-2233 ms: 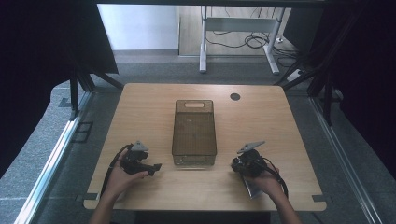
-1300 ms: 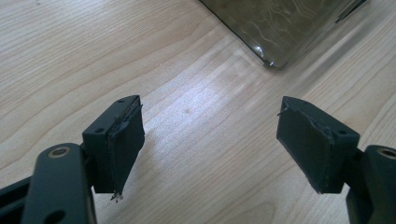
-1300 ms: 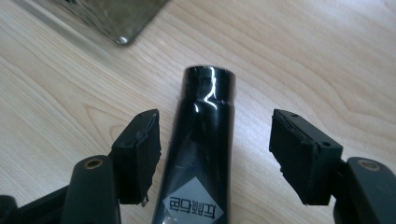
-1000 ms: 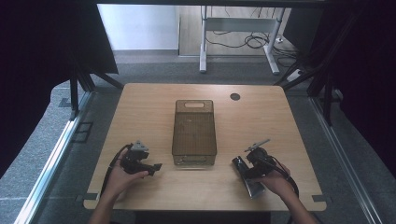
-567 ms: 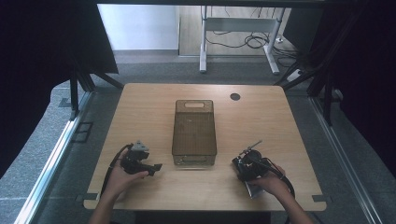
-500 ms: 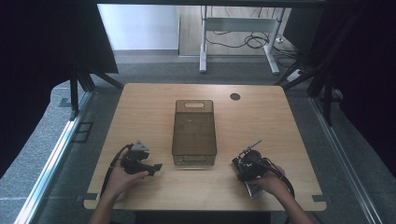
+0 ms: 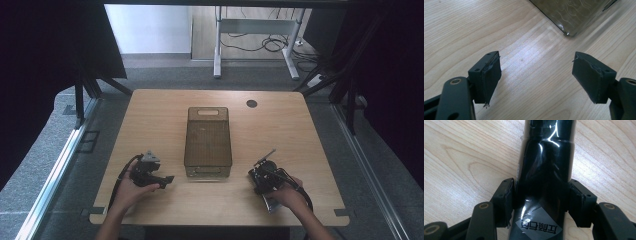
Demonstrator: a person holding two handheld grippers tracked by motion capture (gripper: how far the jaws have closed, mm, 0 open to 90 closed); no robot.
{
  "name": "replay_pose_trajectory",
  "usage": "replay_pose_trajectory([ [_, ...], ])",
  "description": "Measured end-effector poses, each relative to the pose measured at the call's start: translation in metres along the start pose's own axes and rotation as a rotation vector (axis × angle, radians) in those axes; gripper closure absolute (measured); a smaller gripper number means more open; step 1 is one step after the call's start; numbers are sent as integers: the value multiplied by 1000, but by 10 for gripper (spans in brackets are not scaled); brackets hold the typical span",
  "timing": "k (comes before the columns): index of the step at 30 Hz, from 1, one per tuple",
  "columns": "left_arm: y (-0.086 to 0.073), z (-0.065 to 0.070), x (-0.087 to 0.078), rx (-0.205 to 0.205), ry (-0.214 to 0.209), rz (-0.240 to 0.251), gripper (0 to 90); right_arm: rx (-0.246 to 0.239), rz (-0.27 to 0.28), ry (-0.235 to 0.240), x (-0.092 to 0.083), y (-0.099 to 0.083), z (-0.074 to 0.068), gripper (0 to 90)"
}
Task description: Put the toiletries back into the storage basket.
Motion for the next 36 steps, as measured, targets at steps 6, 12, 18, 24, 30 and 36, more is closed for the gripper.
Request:
replay_pose_trajectory([
  [6, 0, -1, 0, -2, 1, 2, 235, -3, -19, 29, 0, 2, 3, 446],
  [12, 0, 0, 0, 0, 1, 1, 236, -3, -28, 52, -3, 4, 6, 451],
  [18, 0, 0, 1, -6, 2, -2, 236, -11, -11, 70, -15, 9, 9, 453],
  [24, -1, -2, 1, -12, 3, -3, 236, -4, 10, 78, -28, 16, 14, 454],
  [30, -1, -1, 1, -9, 3, -7, 236, 10, 52, 99, -44, 26, 17, 454],
  [36, -1, 0, 2, -11, 0, -9, 236, 65, 84, 120, -54, 40, 17, 454],
])
Point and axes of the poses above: each handheld gripper's, and its own axes: x roughly forward along the jaws, y roughly out of its top, z roughly to its right, the point moved 5 cm from there along x, roughly forward along the jaws, and after that the axes turned 5 degrees about -y, right-handed, at the moved point
